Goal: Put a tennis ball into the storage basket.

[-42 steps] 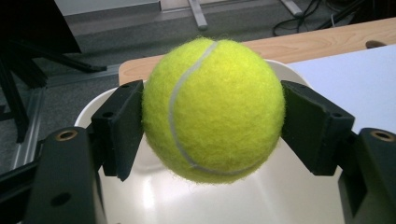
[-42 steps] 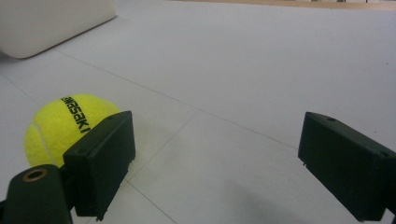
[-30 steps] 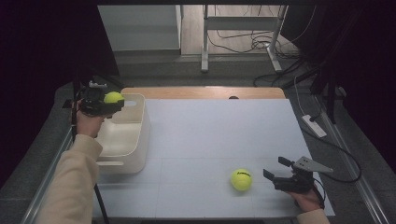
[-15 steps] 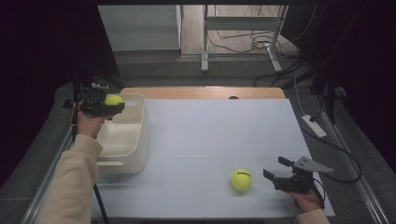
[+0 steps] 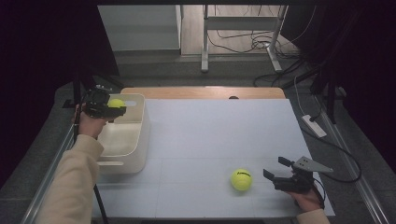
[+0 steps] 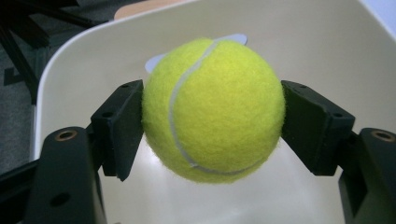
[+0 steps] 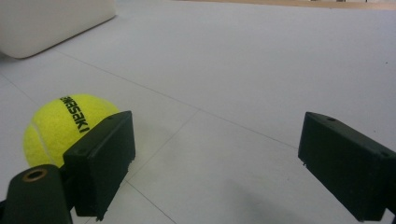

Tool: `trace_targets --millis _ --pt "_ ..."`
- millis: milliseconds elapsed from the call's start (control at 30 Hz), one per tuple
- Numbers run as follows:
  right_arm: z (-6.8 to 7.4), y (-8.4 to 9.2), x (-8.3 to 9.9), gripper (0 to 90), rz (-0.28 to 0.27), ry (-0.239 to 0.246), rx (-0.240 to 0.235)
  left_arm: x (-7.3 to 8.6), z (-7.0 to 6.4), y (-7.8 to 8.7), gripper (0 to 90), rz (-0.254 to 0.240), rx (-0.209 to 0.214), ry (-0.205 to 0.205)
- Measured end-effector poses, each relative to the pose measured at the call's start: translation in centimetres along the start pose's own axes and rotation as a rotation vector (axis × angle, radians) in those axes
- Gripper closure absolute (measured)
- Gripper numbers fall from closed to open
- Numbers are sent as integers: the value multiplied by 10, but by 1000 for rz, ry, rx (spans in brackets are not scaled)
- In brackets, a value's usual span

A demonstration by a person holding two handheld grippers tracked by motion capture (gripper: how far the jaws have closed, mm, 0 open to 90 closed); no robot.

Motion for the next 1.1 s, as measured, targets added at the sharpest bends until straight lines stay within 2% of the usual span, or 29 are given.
trace_targets --millis 233,600,667,767,967,1100 --pt "0 0 0 110 -4 -2 0 2 2 -2 272 19 9 9" --pt "0 0 0 110 -2 1 0 2 2 0 268 6 1 18" --pt "0 0 0 110 -2 0 0 2 3 3 259 -21 7 17" --pt "0 0 0 110 -3 -1 -1 1 1 7 180 -66 21 32" --pt "0 0 0 109 -3 2 1 0 -7 16 122 -117 71 23" --pt "0 1 -1 109 -5 0 1 1 -9 21 110 -145 82 23"
Point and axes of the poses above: each handheld gripper's, and its own axes: y roughly backward along the jaws, x roughly out of its underside, z roughly to its left, the point moved 1 cm from there along -y, roughly forward along the jaws, and after that the axes turned 15 degrees about x, right-handed, at the moved point
